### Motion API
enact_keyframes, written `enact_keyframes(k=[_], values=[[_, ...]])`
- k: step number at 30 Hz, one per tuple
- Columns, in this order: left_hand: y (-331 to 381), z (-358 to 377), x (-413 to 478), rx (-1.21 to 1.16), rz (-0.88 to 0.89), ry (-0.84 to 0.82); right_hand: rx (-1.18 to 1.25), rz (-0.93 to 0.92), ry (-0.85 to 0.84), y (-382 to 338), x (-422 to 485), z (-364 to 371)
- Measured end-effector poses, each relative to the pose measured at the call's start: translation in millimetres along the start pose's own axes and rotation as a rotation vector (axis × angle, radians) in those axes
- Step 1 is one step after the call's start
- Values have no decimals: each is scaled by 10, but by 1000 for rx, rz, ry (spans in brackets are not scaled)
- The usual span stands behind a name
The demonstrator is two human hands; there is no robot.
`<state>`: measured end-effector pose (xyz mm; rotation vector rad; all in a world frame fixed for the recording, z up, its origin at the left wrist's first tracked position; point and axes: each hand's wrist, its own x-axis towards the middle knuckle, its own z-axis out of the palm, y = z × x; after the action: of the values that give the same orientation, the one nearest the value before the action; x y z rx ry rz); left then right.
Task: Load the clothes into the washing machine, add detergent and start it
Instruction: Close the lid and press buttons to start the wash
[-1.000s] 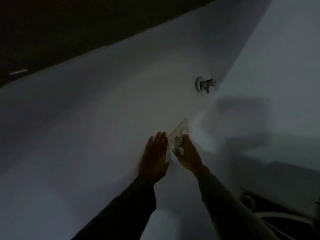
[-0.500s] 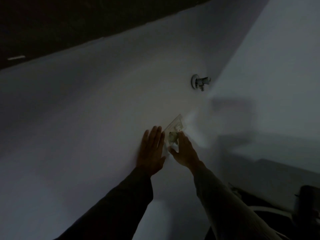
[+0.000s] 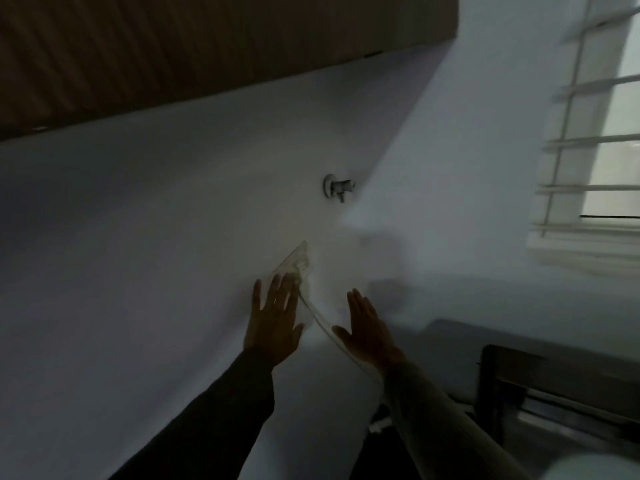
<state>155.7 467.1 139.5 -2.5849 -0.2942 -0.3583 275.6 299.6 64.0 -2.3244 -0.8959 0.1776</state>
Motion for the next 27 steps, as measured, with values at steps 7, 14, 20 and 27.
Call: enact_keyframes(k=[7,14,20,27], values=[[866,-250,-238,-170,50,52,-114,140,33,405,-794,-352],[1837,-570,-704,-418,128,106,-276,183,118,776,-1753,-697],[2580,-793,-1207,-634,154,70,-425,276,194,1068,-2618,-926],[3171,-928,-1999,-720,190,91,-474,345,124,1313,-3618,-1036]])
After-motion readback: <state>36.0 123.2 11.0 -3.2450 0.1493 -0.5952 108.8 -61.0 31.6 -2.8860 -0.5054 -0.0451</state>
